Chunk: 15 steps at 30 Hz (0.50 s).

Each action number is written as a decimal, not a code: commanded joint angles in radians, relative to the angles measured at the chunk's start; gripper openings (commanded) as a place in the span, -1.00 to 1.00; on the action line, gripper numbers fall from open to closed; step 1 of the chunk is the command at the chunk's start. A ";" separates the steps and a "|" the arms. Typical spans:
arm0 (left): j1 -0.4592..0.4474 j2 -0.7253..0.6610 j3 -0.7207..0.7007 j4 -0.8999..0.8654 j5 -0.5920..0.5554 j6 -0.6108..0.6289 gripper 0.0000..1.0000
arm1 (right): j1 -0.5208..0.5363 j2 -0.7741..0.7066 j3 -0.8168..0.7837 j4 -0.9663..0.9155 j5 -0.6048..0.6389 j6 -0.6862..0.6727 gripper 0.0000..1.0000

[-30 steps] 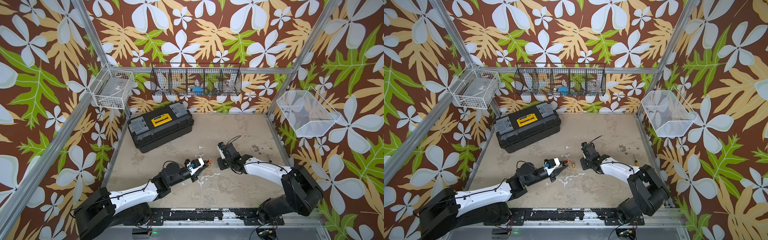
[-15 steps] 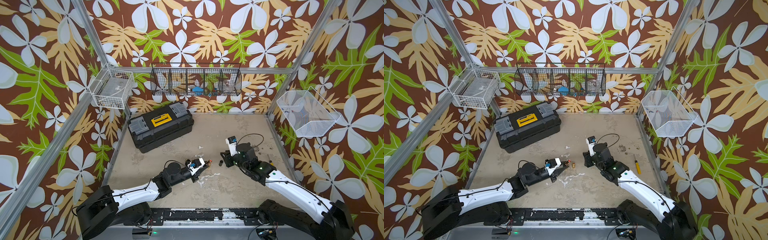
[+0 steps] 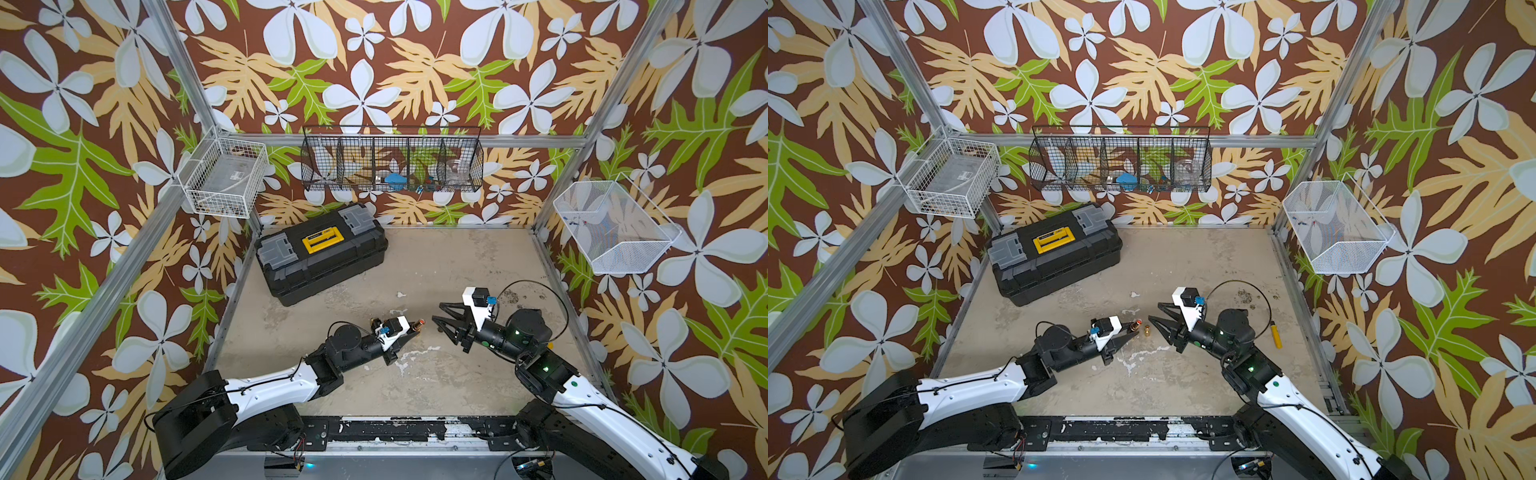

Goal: Open the lipstick cap
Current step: Place the lipstick at the center of the board.

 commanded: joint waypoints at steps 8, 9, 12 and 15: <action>0.000 0.001 0.004 0.029 0.025 -0.001 -0.75 | 0.032 0.051 0.012 0.060 -0.130 -0.045 0.02; 0.001 0.001 0.006 0.028 0.027 0.000 -0.75 | 0.035 0.061 0.017 0.050 -0.138 -0.047 0.02; 0.001 0.001 0.007 0.029 0.038 0.002 -0.74 | 0.042 0.092 0.029 0.029 -0.142 -0.050 -0.02; 0.001 -0.001 0.009 0.025 0.043 0.007 -0.73 | 0.049 0.112 0.035 0.027 -0.149 -0.048 -0.08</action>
